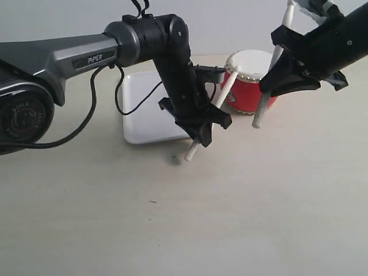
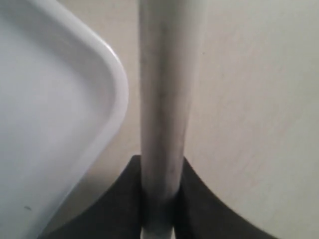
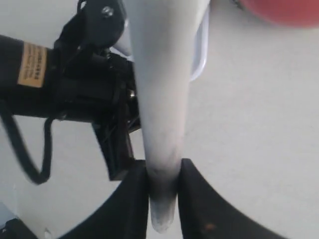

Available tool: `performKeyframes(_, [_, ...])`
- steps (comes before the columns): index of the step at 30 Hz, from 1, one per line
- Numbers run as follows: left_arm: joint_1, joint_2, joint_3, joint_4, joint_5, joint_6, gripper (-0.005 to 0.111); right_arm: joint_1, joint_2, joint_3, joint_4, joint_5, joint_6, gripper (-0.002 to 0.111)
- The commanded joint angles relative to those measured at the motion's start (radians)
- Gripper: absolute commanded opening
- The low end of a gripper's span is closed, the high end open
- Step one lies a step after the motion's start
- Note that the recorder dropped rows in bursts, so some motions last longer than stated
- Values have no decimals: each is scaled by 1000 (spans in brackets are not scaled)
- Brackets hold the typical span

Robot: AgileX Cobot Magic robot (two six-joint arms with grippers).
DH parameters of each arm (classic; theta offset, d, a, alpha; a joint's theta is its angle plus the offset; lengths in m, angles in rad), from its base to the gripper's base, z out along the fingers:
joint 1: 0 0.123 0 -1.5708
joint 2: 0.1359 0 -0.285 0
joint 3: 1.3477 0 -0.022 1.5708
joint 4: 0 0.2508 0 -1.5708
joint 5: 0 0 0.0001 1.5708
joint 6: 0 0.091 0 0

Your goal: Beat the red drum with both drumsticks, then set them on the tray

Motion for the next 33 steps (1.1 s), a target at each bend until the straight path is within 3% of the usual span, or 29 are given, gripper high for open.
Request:
performKeyframes(1, [-2, -46, -50, -7, -1, -23, 0, 1, 84, -1, 3, -66, -21, 0])
performKeyframes(10, [-15, -159, -53, -13, -1, -36, 0, 1, 362, -3, 25, -64, -63, 0])
performKeyframes(20, [-21, -22, -53, -47, -1, -36, 0, 1, 144, -1, -15, 78, -71, 0])
performKeyframes(27, [-15, 33, -55, -65, -1, -60, 0, 1, -28, -1, -29, 64, -66, 0])
performKeyframes(30, [-8, -5, -55, -55, -1, -88, 0, 1, 10, -1, -28, 0, -64, 0])
performKeyframes(33, [-10, -103, -55, -41, -1, -120, 0, 1, 192, -15, 111, -63, -146, 0])
